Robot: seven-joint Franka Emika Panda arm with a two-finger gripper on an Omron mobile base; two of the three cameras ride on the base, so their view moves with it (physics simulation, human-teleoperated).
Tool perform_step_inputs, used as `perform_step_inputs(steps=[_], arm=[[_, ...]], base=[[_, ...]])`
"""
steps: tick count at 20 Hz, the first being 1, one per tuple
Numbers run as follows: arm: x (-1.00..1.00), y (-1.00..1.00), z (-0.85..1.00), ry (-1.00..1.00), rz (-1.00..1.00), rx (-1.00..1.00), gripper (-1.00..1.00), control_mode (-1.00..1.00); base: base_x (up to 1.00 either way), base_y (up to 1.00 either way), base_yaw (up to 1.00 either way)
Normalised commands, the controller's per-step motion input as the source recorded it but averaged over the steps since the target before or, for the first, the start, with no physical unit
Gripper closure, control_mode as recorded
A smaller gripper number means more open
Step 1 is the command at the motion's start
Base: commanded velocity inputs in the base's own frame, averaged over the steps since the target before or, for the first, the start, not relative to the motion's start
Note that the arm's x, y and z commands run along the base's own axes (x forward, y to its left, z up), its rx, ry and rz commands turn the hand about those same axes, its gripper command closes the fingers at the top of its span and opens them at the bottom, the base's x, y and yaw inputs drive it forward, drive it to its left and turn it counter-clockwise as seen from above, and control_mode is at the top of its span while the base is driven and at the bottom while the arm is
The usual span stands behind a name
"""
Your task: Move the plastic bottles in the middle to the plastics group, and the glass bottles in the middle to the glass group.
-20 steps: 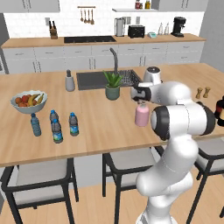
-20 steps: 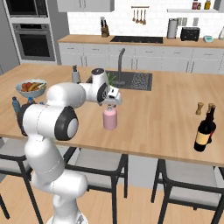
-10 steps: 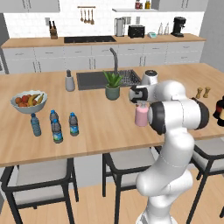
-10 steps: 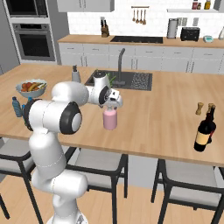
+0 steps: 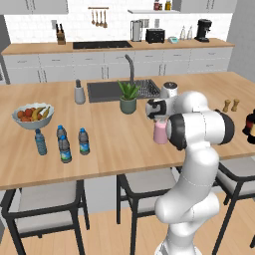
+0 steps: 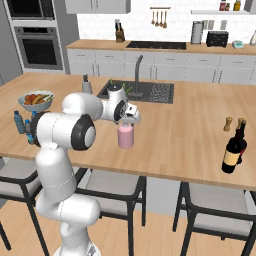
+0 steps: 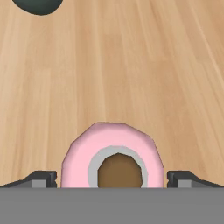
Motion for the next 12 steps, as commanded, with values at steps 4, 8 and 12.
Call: perform_step_inputs(steps=[4,8,12], arm=[[0.0,-0.02,-0.16,0.0,0.0,0.01,-1.0,-1.0],[0.0,0.0,0.0,0.0,0.0,0.0,-1.0,-1.0],[0.09,0.0,0.0,-0.02,0.02,0.0,-1.0,-1.0]], base=[[0.0,0.0,0.0],[0.0,0.0,0.0],[0.0,0.0,0.0]])
